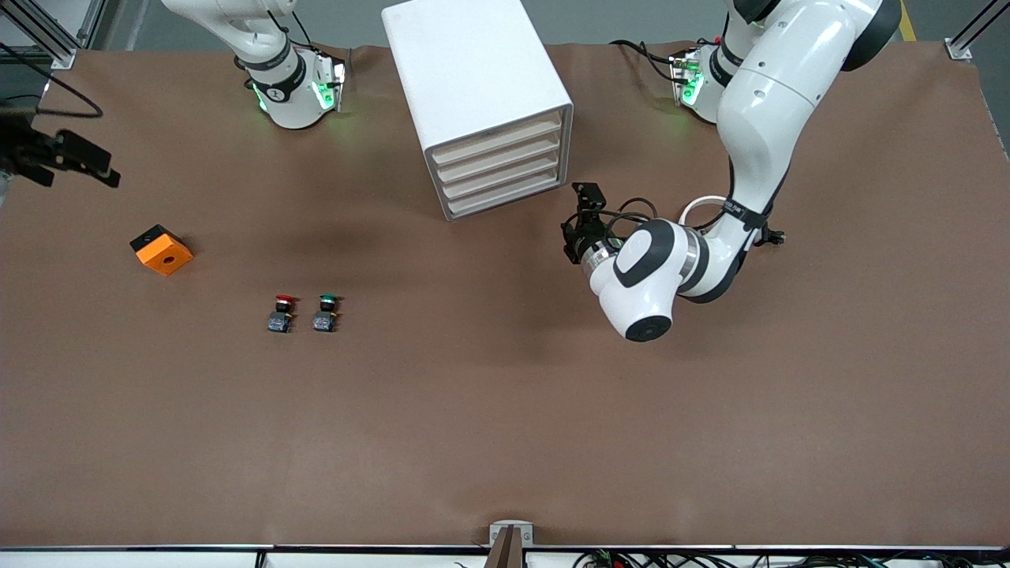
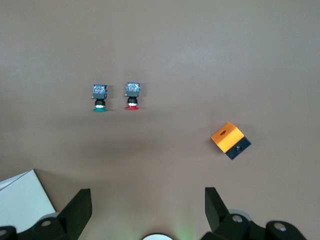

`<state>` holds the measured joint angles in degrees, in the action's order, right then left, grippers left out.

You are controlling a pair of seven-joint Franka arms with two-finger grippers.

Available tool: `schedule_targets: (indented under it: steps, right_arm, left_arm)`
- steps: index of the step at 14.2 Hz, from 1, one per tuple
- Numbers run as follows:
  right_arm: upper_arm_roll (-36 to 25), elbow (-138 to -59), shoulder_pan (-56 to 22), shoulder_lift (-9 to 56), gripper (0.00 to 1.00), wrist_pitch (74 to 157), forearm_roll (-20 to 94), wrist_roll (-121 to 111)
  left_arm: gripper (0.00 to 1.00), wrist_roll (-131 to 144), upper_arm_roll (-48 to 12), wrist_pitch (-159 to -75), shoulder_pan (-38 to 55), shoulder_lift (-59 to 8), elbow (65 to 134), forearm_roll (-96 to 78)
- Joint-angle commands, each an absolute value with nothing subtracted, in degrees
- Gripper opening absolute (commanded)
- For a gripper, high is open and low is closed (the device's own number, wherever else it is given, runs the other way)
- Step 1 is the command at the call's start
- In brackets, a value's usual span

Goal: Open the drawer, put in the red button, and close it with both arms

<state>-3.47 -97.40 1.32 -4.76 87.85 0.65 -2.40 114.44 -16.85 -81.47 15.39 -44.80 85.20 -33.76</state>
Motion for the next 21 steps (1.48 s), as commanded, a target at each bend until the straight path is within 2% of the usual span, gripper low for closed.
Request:
schedule_targets:
  steps: [1,3,7,9,10,11,12,15,17,20,21]
  right_arm:
    - [-3.52,-93.25,1.31,0.25,1.0,87.45,-0.26,-2.73]
    - [-3.6,-92.64,1.49,2.46,1.0,87.62,-0.09,-3.16]
    - [-3.43,-94.12,-0.17,2.55,1.0,88.24,-1.23,1.04]
    - [-3.34,-100.85,-0.61,2.29,1.0,95.23,-1.06,1.32]
    - [-3.34,-105.07,-1.14,1.94,1.0,99.71,-0.79,1.32]
    - [-3.34,-109.64,-1.23,1.5,1.0,105.15,-0.36,1.49]
    - [-3.34,-113.86,-1.32,0.89,1.0,110.16,0.17,1.76]
    - [-3.34,-121.88,-2.8,0.79,1.0,120.55,1.32,5.61]
    - [-3.43,-125.75,-4.48,1.05,1.0,127.32,1.23,8.69]
    - [-3.43,-128.23,-6.41,4.11,1.0,135.6,1.14,10.8]
    - [-3.43,-128.15,-6.76,6.04,1.0,137.62,1.06,11.16]
  left_arm:
    - [1.0,120.13,-17.05,-79.72,16.34,-47.89,83.32,-37.35]
    - [1.0,123.21,-17.05,-79.63,17.92,-48.69,83.49,-37.7]
    - [1.0,123.4,-17.05,-76.21,21.18,-49.31,83.85,-37.71]
    - [1.0,123.31,-17.23,-73.75,22.4,-49.39,83.85,-37.79]
    - [0.96,123.31,-17.23,-72.44,22.85,-49.39,83.85,-37.79]
    - [0.88,122.79,-17.23,-71.12,23.72,-49.39,83.85,-37.71]
    - [0.85,122.61,-17.23,-70.15,24.25,-49.39,83.93,-37.71]
    - [0.76,123.13,-17.23,-69.43,24.87,-50.88,83.59,-37.79]
    - [0.65,123.14,-17.14,-69.78,24.87,-51.68,83.5,-38.58]
    - [0.38,123.57,-17.14,-70.66,24.87,-51.68,83.5,-40.95]
    - [0.33,124.36,-16.96,-70.66,24.87,-51.59,83.5,-42.26]
